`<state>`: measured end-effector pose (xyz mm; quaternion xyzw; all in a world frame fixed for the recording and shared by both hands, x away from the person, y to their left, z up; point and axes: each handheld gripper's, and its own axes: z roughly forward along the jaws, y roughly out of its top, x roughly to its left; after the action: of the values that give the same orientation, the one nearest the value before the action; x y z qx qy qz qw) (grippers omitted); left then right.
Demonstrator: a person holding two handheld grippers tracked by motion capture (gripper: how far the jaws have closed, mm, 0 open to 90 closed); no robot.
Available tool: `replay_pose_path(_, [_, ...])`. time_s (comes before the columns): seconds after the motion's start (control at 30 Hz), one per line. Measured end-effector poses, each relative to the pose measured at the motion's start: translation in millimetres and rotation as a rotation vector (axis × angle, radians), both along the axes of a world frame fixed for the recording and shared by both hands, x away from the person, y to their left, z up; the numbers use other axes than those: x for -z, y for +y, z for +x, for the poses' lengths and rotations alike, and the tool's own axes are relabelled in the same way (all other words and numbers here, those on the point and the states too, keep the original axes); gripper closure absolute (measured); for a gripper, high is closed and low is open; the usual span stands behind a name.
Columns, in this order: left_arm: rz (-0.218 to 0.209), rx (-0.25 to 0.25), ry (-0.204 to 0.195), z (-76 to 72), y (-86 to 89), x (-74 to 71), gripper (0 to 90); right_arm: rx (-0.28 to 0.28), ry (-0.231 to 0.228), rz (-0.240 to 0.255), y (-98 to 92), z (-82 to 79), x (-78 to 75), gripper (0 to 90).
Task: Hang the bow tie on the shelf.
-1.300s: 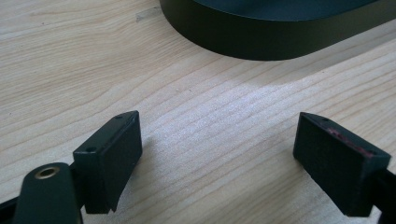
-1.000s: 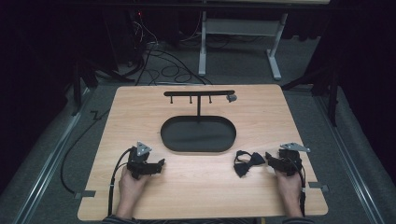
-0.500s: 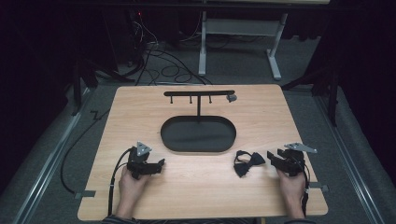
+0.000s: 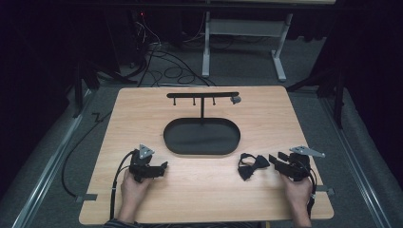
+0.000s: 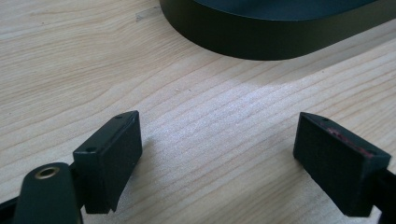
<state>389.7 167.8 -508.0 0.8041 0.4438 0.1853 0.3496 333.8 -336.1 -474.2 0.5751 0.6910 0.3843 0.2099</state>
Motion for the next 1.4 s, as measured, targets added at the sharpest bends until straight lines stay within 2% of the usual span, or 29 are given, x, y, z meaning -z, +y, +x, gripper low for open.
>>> replay_pose_path(0.37, [0.000, -0.001, -0.002, -0.1, -0.1, 0.1, 15.8, -0.051, -0.025, 0.012, 11.5, -2.9, -8.6, 54.1])
replay_pose_path(0.7, [0.000, -0.001, -0.002, -0.1, -0.1, 0.1, 15.8, -0.091, -0.029, 0.025, 21.7, -1.0, -13.3, 54.2])
replay_pose_path(0.9, [0.000, -0.001, -0.002, -0.1, -0.1, 0.1, 15.8, -0.122, -0.025, 0.020, 31.3, 3.2, -13.7, 54.6])
replay_pose_path(1.4, [0.000, -0.001, -0.001, -0.1, -0.1, 0.1, 15.8, -0.153, 0.000, 0.009, 43.6, 10.4, -9.1, 55.8])
